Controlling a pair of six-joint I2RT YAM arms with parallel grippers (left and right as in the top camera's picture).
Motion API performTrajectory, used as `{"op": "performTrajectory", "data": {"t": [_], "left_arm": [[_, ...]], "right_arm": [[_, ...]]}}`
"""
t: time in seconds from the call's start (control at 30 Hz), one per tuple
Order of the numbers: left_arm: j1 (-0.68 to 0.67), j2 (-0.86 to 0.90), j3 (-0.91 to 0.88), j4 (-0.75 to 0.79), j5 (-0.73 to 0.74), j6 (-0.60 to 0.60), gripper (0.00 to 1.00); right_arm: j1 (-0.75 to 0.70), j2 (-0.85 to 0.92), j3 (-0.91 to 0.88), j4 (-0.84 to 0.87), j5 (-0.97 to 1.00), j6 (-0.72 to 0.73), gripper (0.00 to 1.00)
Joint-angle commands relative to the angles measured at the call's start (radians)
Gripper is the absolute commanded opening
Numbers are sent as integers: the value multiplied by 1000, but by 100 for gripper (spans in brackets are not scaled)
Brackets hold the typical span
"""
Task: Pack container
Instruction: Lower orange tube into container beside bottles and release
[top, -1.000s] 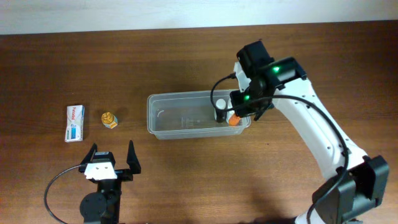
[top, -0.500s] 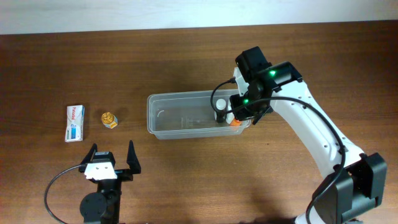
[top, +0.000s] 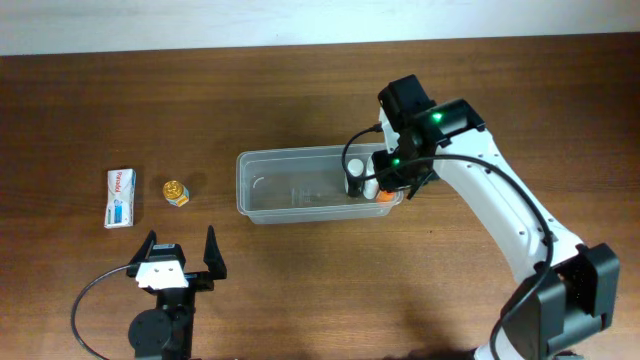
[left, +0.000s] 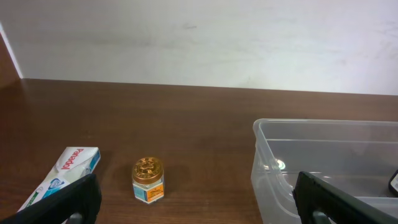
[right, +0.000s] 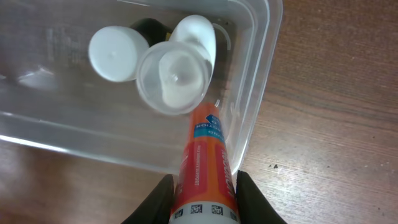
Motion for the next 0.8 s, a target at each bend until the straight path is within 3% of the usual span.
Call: {"op": "performTrajectory", "data": {"t": [0.0, 0.77], "left_arm": [[6, -9, -2, -7, -4, 12, 99], [6, -9, -2, -7, -4, 12, 99]], "right_arm": [[17, 28, -5, 11, 21, 12, 24], [60, 114, -5, 80, 41, 19, 25]]}}
